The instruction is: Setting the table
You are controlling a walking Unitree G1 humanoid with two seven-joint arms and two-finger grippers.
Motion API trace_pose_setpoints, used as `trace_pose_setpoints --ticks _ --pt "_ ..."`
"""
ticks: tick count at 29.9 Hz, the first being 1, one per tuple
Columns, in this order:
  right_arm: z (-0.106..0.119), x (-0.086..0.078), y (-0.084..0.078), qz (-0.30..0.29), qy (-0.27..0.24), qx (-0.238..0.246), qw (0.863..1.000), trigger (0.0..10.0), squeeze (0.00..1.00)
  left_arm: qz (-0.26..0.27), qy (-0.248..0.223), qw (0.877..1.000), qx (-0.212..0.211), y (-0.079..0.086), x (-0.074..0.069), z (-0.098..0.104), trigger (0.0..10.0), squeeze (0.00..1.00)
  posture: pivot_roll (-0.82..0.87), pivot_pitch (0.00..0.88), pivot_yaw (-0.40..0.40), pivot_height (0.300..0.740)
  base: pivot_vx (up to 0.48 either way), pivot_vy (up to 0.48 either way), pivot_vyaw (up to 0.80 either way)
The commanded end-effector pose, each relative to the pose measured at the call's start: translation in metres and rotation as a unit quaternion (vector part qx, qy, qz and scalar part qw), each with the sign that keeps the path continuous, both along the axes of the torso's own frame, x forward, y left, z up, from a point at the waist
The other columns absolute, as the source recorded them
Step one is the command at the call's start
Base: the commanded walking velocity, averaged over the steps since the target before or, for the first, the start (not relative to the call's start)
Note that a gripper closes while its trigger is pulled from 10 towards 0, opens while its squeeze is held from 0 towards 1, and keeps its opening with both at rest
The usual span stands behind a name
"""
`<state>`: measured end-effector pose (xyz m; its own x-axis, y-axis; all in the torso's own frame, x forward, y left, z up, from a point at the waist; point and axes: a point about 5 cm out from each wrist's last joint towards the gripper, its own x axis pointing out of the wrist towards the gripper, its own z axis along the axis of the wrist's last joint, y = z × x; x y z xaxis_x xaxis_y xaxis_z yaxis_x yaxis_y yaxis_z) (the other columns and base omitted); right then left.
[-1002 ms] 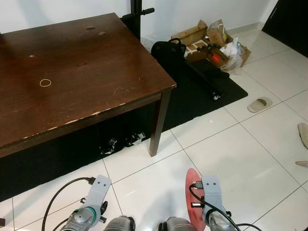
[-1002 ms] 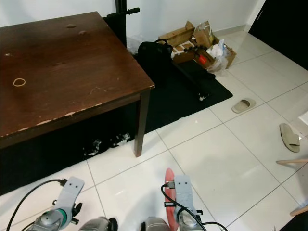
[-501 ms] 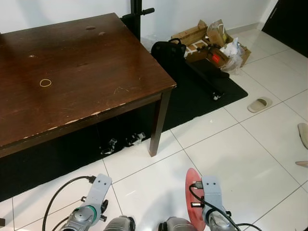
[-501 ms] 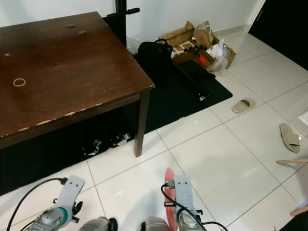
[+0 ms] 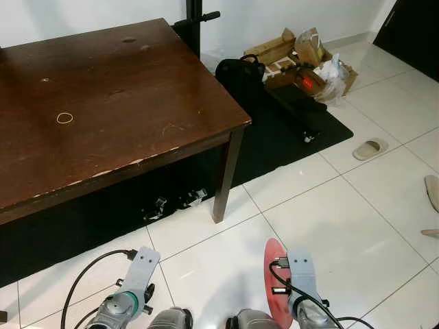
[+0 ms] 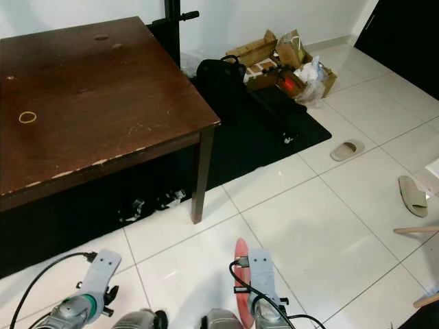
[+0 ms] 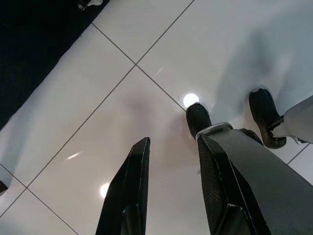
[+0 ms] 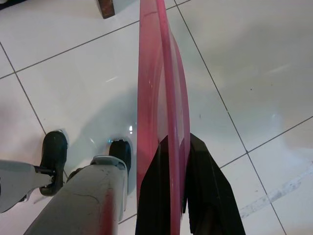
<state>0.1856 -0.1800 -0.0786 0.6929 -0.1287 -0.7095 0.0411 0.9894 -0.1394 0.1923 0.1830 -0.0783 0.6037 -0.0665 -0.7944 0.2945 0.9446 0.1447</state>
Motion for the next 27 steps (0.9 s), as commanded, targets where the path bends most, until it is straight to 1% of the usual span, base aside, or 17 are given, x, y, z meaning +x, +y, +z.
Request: trace_pose_setpoints --ticks 1,27 --pt "-0.0012 -0.0028 -0.0013 -0.006 0.003 -0.002 1.0 10.0 0.0 -0.004 0.002 1.0 -0.003 -0.0019 -0.0019 -0.0011 10.0 0.0 -0.08 0.0 0.023 0.74 0.0 0.0 0.0" --pt "-0.0017 -0.0039 -0.0013 -0.006 0.004 -0.002 1.0 10.0 0.0 -0.005 0.007 1.0 0.0 -0.001 -0.0049 -0.0026 10.0 0.0 -0.08 0.0 0.025 0.74 0.0 0.0 0.0"
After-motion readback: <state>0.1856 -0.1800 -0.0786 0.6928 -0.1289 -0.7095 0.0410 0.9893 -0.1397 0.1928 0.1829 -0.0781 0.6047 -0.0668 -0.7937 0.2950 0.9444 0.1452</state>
